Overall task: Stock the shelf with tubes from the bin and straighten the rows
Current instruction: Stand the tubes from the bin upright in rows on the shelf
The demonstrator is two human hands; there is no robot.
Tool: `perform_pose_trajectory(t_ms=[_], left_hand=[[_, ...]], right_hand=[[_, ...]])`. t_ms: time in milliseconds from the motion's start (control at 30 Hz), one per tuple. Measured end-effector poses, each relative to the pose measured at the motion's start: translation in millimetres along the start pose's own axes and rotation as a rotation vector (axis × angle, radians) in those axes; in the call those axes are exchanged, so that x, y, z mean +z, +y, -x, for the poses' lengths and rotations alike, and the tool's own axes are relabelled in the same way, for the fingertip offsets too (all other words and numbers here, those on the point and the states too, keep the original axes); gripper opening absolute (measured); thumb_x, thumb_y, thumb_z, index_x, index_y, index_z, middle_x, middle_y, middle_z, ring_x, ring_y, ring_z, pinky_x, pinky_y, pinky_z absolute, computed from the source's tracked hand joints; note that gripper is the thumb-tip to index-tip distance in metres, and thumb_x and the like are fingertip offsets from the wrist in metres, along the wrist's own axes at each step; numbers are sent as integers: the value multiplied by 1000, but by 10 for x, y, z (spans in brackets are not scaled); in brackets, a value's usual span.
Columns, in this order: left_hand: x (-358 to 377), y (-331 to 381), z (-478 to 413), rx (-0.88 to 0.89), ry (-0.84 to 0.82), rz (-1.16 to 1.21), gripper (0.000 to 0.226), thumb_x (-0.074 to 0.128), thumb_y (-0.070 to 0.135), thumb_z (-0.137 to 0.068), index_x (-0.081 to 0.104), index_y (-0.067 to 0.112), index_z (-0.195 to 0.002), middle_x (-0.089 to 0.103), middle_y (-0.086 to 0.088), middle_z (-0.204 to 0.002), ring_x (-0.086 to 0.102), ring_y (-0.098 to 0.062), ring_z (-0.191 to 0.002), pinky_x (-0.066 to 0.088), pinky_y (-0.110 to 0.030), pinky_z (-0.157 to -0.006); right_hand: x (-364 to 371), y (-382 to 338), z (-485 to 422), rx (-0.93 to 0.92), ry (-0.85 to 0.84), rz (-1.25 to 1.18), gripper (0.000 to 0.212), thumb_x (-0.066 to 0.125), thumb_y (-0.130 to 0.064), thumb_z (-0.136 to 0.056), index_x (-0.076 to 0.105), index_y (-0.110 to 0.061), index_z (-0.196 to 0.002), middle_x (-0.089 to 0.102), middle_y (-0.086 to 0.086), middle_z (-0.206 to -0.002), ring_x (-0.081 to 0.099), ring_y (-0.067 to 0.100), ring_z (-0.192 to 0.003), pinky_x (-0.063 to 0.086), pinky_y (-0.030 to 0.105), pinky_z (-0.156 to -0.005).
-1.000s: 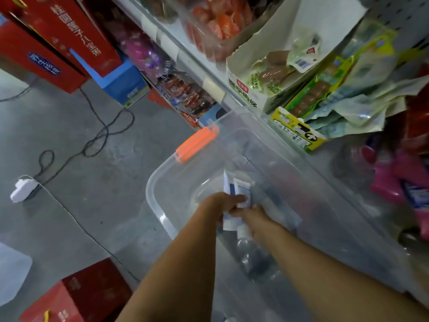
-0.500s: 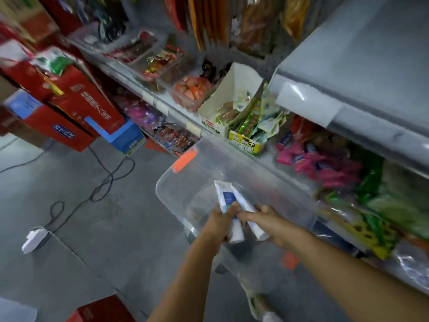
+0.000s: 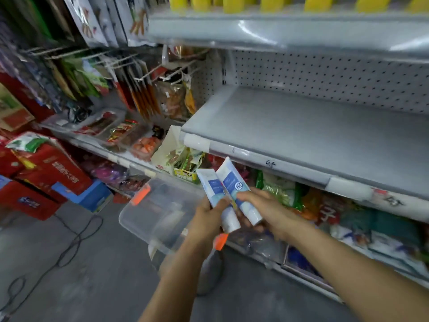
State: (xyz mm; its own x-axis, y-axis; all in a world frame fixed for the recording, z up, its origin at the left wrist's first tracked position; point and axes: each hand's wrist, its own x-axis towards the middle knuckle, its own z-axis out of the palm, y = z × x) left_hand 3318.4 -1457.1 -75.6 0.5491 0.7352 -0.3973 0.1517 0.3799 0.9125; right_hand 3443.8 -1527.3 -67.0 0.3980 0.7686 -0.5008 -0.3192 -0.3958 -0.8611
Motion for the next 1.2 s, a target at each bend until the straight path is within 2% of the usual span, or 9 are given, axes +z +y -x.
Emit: perform_pose_trajectory(t_ms=[167, 233, 300, 400, 500, 700, 800, 967, 1200], left_hand=[[787, 134, 424, 137, -54, -82, 13, 59, 16, -95, 66, 19, -105, 72, -6, -100, 68, -21, -85, 56, -43, -79], [1171, 161, 633, 199, -78, -106, 15, 59, 14, -94, 65, 19, -108, 72, -5, -99, 67, -19, -80, 57, -33, -69], [1614, 182, 864, 252, -110, -121, 19, 56, 8, -95, 66, 19, -107, 73, -5, -103, 69, -22, -87, 57, -33, -76], [2356, 205, 1246, 311, -164, -155, 21, 55, 8, -96, 67, 19, -109, 74, -5, -107, 68, -24, -102, 54, -42, -91], [3128, 192, 1613, 372, -216, -165, 21, 55, 10, -96, 65, 18, -113, 73, -2, -106, 69, -20, -98, 54, -38, -87], [4350, 221, 2280, 491, -300, -209, 22, 53, 14, -97, 60, 18, -117, 71, -2, -107, 67, -19, -96, 55, -34, -80], [4773, 297, 2548, 551, -313, -243, 18, 55, 21, -96, 60, 24, -113, 71, 3, -103, 67, -12, -88, 53, -29, -71], [5308, 539, 2866, 683, -376, -260, 17, 55, 26, -96, 58, 29, -113, 70, 7, -106, 67, -11, -96, 55, -32, -79], [5899, 841, 3081, 802, -455, -270, 16, 56, 30, -96, 54, 26, -112, 66, 5, -102, 64, -4, -84, 47, -13, -58]], right_hand=[[-772, -138, 711, -130, 88, 70, 21, 64, -20, -85, 57, -12, -102, 59, 5, -61, 49, 14, -41, 28, 18, -39], [-1144, -168, 1045, -186, 116, 86, 17, 64, -18, -85, 57, -14, -100, 61, 6, -62, 51, 19, -47, 33, 26, -46], [-1562, -180, 1392, -234, 143, 75, 14, 64, -17, -85, 61, -18, -98, 65, 9, -72, 57, 24, -59, 43, 35, -57], [-2250, -167, 1938, -315, 199, 88, 7, 65, -15, -86, 63, -19, -91, 65, 5, -77, 61, 15, -58, 47, 25, -55], [-2956, -139, 2496, -370, 216, 107, 10, 64, -13, -88, 64, -20, -96, 65, 5, -80, 61, 12, -59, 45, 20, -44], [-4044, -134, 3454, -414, 264, 121, 27, 66, -15, -89, 59, -25, -113, 62, 15, -111, 62, 22, -79, 51, 30, -50], [-4364, -181, 3871, -446, 288, 110, 37, 68, -11, -87, 54, -20, -121, 61, 11, -116, 65, 26, -93, 59, 38, -62], [-4736, -334, 4390, -617, 370, 16, 34, 66, -6, -88, 55, -19, -117, 63, 6, -119, 64, 28, -106, 60, 47, -78], [-5238, -754, 4811, -896, 746, 51, 31, 69, -6, -85, 59, -10, -115, 70, 3, -107, 66, 14, -95, 54, 22, -75]])
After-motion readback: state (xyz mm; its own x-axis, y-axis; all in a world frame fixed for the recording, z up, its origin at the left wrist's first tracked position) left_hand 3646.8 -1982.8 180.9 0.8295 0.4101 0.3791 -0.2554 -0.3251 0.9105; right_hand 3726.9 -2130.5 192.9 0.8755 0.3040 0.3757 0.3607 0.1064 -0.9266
